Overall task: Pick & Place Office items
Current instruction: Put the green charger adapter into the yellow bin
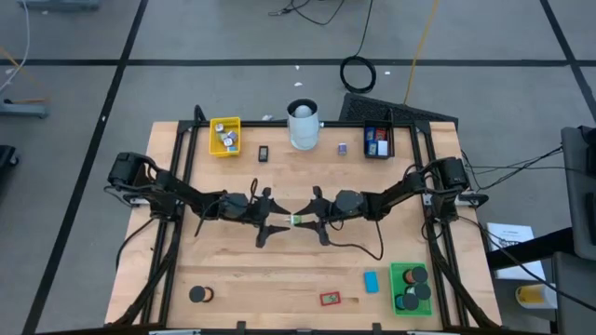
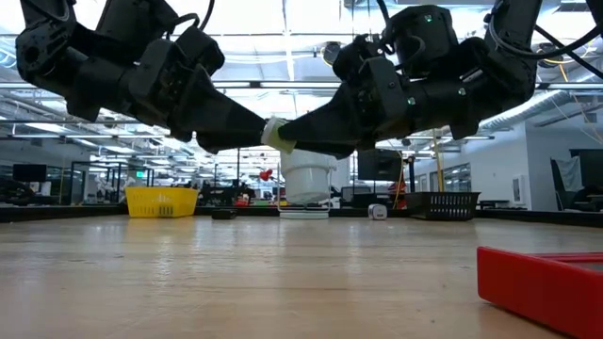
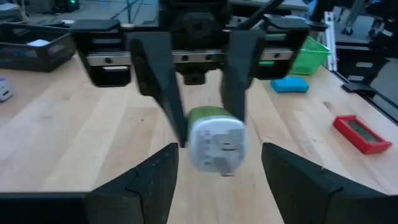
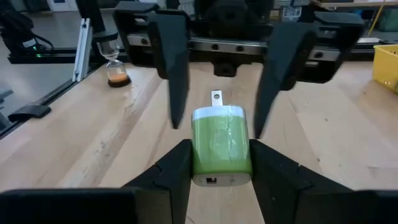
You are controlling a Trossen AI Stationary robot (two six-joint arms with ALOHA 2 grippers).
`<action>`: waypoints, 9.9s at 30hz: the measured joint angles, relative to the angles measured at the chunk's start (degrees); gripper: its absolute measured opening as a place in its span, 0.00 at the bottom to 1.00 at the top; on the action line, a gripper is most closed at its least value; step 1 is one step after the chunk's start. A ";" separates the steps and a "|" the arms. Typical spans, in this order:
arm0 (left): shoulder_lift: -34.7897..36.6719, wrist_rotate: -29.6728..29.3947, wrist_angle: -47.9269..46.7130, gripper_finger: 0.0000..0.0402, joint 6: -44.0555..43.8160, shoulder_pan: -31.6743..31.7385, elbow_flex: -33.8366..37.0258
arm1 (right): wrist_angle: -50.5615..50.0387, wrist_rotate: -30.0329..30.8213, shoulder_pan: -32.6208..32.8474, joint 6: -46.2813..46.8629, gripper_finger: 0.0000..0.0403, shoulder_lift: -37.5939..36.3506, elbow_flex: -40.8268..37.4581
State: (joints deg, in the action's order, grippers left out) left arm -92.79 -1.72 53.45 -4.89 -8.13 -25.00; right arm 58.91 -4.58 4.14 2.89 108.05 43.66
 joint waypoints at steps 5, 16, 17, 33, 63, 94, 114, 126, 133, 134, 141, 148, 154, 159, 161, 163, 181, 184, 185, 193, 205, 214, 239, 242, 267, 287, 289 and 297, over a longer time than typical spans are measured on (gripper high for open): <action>0.00 0.06 -1.35 0.59 0.30 -0.58 -0.96 | 1.03 -0.01 0.11 0.08 0.33 0.00 -0.01; 0.00 0.00 -4.09 0.59 0.72 -0.69 -2.53 | 2.25 0.02 0.69 0.69 0.33 0.00 -0.02; 0.00 0.00 -3.94 0.59 0.68 -0.69 -2.53 | 2.37 0.07 0.81 0.67 0.33 0.00 -0.02; 0.00 -1.48 -2.78 0.57 -1.46 -0.67 -2.53 | 3.38 0.67 0.83 1.23 0.33 0.00 -0.04; -0.02 -4.31 -2.97 0.32 -0.13 -0.63 -2.59 | 2.29 3.18 1.95 2.30 0.42 -0.02 0.11; 0.04 -5.82 -9.24 0.04 3.34 0.69 -2.68 | -49.80 18.46 2.71 9.13 0.58 -19.99 2.68; 0.00 -5.66 -13.40 0.04 4.98 0.27 -2.61 | -97.39 23.80 19.15 37.98 0.75 -21.75 14.67; 0.00 -5.66 -13.49 0.05 4.62 0.27 -2.61 | -97.43 16.75 15.72 44.41 0.70 -16.70 14.67; 0.00 -6.40 -15.90 0.04 4.88 0.43 -2.61 | -97.32 16.33 15.72 44.49 0.55 -12.50 14.67; 0.00 -6.39 -16.35 0.03 5.44 0.62 -2.59 | -97.20 16.35 15.72 44.33 0.51 -12.22 14.67; 4.77 -6.41 -15.87 0.03 5.81 4.49 2.56 | -95.45 16.51 15.41 41.36 0.31 -12.66 14.67; 18.99 -6.38 -13.00 0.01 6.17 7.59 12.57 | -88.83 16.53 12.14 27.92 0.31 -12.47 21.32; 31.99 -6.42 -12.86 0.05 4.79 11.75 19.94 | -87.18 15.89 4.62 9.81 0.31 -4.89 35.87; 37.60 -5.84 -13.20 0.02 4.28 14.70 23.49 | -87.52 10.60 -0.11 -0.79 0.31 5.95 46.19; 38.04 -5.33 -13.19 0.01 4.24 15.53 23.86 | -87.96 8.86 -1.26 -2.81 0.31 9.44 48.54; 38.18 -5.32 -13.46 0.02 4.22 16.27 24.12 | -88.20 7.59 -2.06 -4.38 0.31 11.97 50.56; 37.68 -3.87 -14.82 0.08 3.48 17.21 24.12 | -83.24 8.17 -2.05 -7.67 0.49 14.25 52.41; 37.68 -3.87 -14.91 0.07 3.44 17.21 24.12 | -83.24 10.43 -2.17 -7.18 0.54 14.25 52.39; 37.68 -3.87 -14.99 0.07 3.42 17.21 24.12 | -83.13 10.69 -2.19 -7.21 0.55 14.25 52.39; 37.68 -3.88 -15.29 0.01 3.34 17.21 24.10 | -88.07 16.34 -1.13 -8.17 0.57 9.38 52.39; 37.68 -3.69 -16.58 0.03 1.70 15.96 23.98 | -46.31 14.59 -0.70 -8.15 0.05 -10.24 12.43; 37.27 -4.42 -30.04 0.19 -6.73 10.37 12.78 | -19.70 15.03 -2.35 -3.01 0.05 -22.47 -10.41; 3.23 -18.78 -42.35 0.82 -11.08 0.82 -11.91 | -19.73 15.00 -2.14 -1.41 0.00 -26.53 -13.29; 1.11 -20.30 -42.24 0.80 -11.01 2.47 -12.08 | -19.73 14.99 -2.15 -1.27 0.00 -26.53 -13.29; 11.14 -22.72 -52.52 0.36 -5.68 8.92 -12.02 | -20.57 14.99 -2.14 -0.97 0.00 -26.51 -13.29; 42.01 -23.87 -61.55 0.36 -8.50 43.94 3.43 | -19.61 14.99 -2.14 -0.96 0.00 -26.49 -13.29; 40.39 -23.61 -60.54 0.36 -8.03 46.90 3.13 | -19.67 14.99 -2.14 -0.96 0.00 -26.49 -13.29; 31.42 -18.87 -57.59 0.36 -8.98 53.83 3.05 | -19.75 14.98 -2.15 -0.96 0.00 -26.49 -13.29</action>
State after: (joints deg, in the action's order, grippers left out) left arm -61.38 -20.59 -4.14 -13.87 45.70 -21.96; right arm 39.16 10.40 2.00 1.93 81.56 30.37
